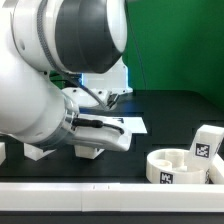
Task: Assemble stool
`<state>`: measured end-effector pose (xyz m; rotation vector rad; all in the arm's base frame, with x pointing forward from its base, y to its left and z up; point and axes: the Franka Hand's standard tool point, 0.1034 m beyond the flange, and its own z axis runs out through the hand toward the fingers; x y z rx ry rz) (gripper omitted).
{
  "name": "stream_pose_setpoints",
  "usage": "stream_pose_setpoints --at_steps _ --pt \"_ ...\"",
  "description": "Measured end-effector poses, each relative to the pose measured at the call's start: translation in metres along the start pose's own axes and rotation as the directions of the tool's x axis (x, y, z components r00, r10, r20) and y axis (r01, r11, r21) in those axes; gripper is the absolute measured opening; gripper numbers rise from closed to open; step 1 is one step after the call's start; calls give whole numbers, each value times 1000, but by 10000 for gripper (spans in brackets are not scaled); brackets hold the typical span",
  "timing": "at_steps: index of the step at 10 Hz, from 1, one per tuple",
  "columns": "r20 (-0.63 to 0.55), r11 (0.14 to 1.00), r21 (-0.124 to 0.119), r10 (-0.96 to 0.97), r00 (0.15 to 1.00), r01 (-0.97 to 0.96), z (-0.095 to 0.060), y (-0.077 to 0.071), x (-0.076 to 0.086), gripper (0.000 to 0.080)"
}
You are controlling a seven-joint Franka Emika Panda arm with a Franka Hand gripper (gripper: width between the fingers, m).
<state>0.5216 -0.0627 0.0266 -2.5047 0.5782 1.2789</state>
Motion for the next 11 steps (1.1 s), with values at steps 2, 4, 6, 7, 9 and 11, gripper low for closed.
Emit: stream_pose_setpoints --at_steps 2,4,6,7,9,11 --pt "-11 999 -7 31 999 -31 -13 -27 -19 337" --pt "-14 997 -10 74 997 -74 -21 -47 -28 337" --pt "-73 994 16 106 992 -105 -12 -35 -23 337" --pt "-75 994 16 105 992 -104 -12 -36 -23 337" --pt "-185 996 29 88 979 -84 -27 -47 -16 337" --pt "-309 998 46 61 949 -49 -47 -67 -37 338"
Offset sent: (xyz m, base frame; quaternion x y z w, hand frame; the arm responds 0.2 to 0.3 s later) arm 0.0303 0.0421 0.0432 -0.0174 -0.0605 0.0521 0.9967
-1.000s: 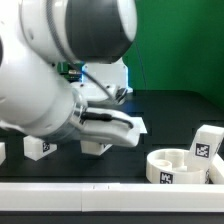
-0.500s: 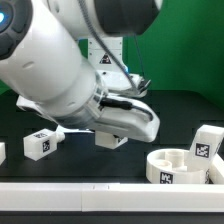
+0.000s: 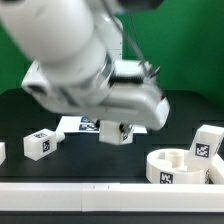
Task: Assemble stool
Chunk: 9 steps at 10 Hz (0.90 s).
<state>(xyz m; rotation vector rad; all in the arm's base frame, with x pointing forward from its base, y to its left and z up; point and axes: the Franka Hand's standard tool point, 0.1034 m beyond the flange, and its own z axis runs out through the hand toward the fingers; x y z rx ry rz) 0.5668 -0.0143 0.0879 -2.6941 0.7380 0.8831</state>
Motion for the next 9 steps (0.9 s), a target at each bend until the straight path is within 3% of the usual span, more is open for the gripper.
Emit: stream_pose_setpoints --at_steps 2,6,8,9 --pt "-134 999 28 -21 991 25 -21 -17 -4 338" --pt "-393 997 61 -19 919 47 -23 -27 5 338" --pt "-504 985 -43 -165 848 166 -29 -28 9 338" --pt "-563 975 -82 -215 798 204 -40 -33 16 338"
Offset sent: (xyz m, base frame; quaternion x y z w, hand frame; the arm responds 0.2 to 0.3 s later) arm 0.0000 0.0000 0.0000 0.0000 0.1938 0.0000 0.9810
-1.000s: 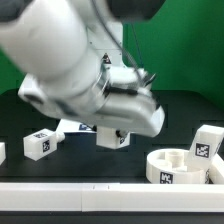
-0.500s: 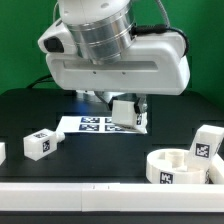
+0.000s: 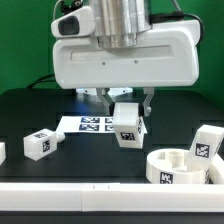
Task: Assemble stool
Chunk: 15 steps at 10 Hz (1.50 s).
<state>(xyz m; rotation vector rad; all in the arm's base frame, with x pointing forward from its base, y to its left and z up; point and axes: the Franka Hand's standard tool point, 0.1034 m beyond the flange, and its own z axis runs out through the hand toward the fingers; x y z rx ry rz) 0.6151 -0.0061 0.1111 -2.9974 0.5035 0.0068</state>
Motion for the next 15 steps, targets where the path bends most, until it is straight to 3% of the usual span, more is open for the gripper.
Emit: stream_pose_setpoints --at_steps 1,4,5,8,12,15 --pt "-96 1000 4 11 995 -11 1 -2 5 338" --pt "-110 1000 -2 2 994 -2 6 0 0 338" --pt "-109 990 -44 -141 984 137 6 1 1 338" --pt "-133 959 -101 -277 952 265 -1 -16 3 338" --pt "-175 960 -102 -275 945 260 0 -15 7 338" --pt "-406 955 -124 -296 865 269 1 -17 9 338"
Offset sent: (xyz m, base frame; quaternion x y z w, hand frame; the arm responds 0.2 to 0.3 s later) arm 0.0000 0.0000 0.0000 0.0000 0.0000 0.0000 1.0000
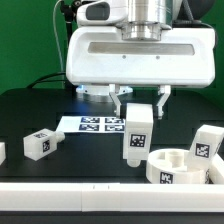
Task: Assemble stool
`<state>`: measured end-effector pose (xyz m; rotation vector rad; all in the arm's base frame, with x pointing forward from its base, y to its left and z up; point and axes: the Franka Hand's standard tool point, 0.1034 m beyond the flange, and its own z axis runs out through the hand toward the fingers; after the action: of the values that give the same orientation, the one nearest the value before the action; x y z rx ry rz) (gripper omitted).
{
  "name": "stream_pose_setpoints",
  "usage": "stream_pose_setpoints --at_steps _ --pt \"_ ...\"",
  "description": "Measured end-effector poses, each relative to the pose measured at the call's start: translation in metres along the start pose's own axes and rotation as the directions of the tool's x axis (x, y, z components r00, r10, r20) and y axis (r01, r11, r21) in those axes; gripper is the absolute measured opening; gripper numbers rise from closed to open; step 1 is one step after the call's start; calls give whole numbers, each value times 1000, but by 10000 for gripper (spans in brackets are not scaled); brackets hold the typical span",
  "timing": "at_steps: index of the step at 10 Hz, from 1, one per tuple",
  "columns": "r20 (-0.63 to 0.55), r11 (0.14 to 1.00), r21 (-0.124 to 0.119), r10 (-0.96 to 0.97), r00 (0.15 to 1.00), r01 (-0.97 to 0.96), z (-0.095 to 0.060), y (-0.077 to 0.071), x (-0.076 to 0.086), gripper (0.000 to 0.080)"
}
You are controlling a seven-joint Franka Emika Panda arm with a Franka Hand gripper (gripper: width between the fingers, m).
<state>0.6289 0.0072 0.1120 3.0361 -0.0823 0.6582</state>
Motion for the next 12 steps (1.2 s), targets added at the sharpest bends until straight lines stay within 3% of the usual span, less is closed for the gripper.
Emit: stream_pose_setpoints --at_steps 8,12 --pt "-47 1000 -5 6 999 -6 -2 2 -13 338" --pt "-41 999 19 41 998 -40 -11 -21 -24 338"
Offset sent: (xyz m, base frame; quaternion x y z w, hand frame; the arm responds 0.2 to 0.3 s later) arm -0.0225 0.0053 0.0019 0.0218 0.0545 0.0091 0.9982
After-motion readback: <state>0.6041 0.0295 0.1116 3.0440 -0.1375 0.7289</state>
